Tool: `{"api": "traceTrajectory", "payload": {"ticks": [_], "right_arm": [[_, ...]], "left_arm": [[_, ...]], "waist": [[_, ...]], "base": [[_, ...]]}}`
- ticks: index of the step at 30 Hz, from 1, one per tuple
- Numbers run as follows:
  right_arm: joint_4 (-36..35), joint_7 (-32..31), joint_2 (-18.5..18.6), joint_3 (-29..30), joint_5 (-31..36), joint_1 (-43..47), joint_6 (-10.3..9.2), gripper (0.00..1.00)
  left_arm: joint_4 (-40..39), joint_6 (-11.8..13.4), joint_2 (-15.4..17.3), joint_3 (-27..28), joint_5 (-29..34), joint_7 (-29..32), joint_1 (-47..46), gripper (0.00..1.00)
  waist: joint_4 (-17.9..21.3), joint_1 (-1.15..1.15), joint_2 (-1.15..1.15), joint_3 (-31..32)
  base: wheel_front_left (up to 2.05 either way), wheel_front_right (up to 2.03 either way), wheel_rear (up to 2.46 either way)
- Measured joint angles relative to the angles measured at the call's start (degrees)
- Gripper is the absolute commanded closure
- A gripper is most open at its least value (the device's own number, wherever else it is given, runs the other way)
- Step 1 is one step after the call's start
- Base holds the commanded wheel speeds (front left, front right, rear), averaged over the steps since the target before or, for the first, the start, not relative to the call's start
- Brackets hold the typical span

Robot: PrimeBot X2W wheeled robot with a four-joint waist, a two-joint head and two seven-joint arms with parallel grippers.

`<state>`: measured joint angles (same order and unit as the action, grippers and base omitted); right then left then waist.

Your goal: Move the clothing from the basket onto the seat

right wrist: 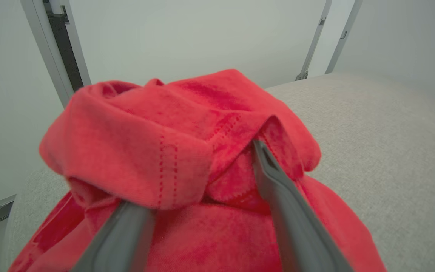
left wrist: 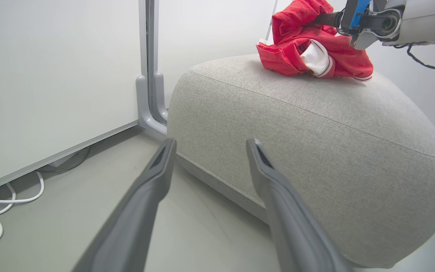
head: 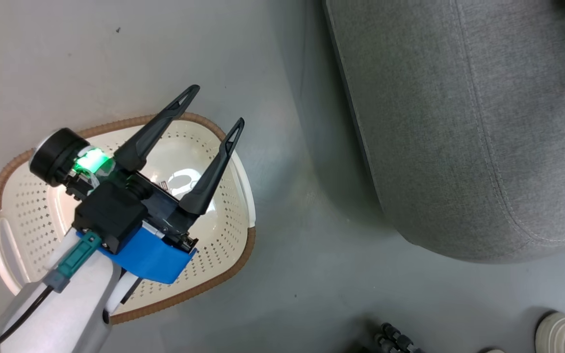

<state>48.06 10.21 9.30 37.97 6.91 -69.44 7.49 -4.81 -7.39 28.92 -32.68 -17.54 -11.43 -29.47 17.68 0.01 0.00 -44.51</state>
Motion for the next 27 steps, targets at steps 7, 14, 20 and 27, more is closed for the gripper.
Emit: {"api": "traceTrajectory", "payload": {"ticks": [7, 14, 20, 27], "right_arm": [[3.3, 2.9, 0.6, -5.7, 2.8, 4.9, 0.00, 0.00], [1.4, 4.3, 0.4, -13.6, 3.3, 16.0, 0.00, 0.00], [-5.0, 4.7, -2.1, -20.4, 0.1, 27.9, 0.00, 0.00], [-15.8, 4.7, -4.7, -24.1, -2.3, 41.8, 0.00, 0.00]], "left_arm": [[7.2, 0.0, -3.1, -3.4, -4.3, -2.5, 1.8, 0.00], [13.7, 0.0, -8.3, -2.4, -8.9, -3.5, 5.5, 0.00], [15.3, 0.0, -12.6, 3.2, -9.7, -3.6, 12.2, 0.00], [17.7, 0.0, -14.2, 9.1, -9.5, -3.6, 18.9, 0.00]], "waist": [[-0.7, -0.01, 0.00, 6.8], [-2.6, -0.02, 0.00, 17.0], [-4.9, -0.03, 0.00, 26.7], [-8.2, -0.04, 0.01, 36.1]], "base": [[0.00, 0.00, 0.00], [0.00, 0.00, 0.00], [0.00, 0.00, 0.00], [0.00, 0.00, 0.00]]}}
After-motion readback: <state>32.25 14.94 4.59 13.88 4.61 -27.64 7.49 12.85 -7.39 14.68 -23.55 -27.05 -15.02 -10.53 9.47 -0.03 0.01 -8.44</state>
